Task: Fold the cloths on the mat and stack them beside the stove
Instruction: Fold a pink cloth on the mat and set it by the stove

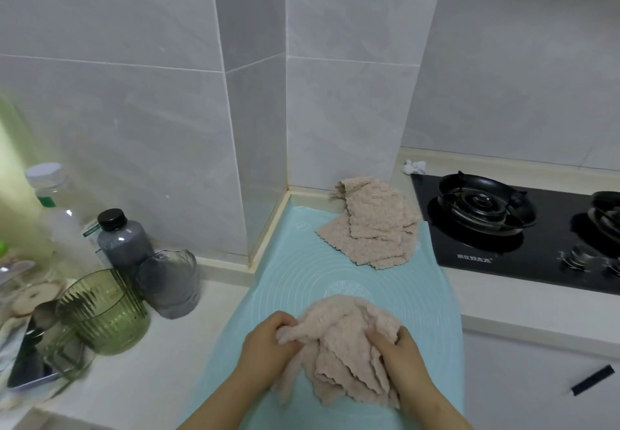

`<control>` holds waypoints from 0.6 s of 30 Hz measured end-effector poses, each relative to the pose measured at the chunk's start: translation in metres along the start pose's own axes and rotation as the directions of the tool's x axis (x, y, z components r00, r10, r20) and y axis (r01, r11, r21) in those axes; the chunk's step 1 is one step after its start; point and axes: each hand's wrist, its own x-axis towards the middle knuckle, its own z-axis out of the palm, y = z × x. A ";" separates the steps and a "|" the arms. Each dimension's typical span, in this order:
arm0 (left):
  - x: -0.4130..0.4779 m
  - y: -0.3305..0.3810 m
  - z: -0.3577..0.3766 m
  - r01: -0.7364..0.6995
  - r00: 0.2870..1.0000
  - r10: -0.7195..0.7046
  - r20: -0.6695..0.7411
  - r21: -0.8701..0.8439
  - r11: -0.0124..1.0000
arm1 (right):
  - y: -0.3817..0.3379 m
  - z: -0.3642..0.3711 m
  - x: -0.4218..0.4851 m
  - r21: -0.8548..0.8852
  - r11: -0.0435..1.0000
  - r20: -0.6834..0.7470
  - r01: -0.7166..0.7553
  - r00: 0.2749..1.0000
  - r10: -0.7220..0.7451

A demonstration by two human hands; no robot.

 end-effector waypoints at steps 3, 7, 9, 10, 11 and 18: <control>0.012 0.006 -0.011 0.149 0.989 -0.145 0.038 -0.165 0.975 | 0.008 0.000 0.005 0.001 1.000 -0.033 -0.017 0.999 0.017; 0.027 0.014 -0.039 0.363 0.931 -0.313 0.185 -0.424 0.830 | 0.009 -0.004 0.015 -0.022 0.998 -0.037 -0.057 0.998 0.056; 0.030 0.009 -0.046 0.379 0.922 -0.320 0.217 -0.675 0.633 | 0.012 -0.004 0.018 -0.028 0.997 -0.059 -0.072 0.996 0.071; 0.028 0.007 -0.047 0.358 0.927 -0.305 0.219 -0.763 0.539 | 0.012 -0.002 0.019 -0.031 0.996 -0.068 -0.084 0.994 0.082; 0.026 0.005 -0.046 0.326 0.938 -0.275 0.212 -0.811 0.486 | 0.011 -0.002 0.020 -0.033 0.996 -0.073 -0.087 0.994 0.085; 0.015 -0.005 -0.033 0.172 0.985 -0.148 0.091 -0.617 0.768 | 0.015 0.011 0.005 -0.400 0.898 -0.040 0.184 0.975 -0.218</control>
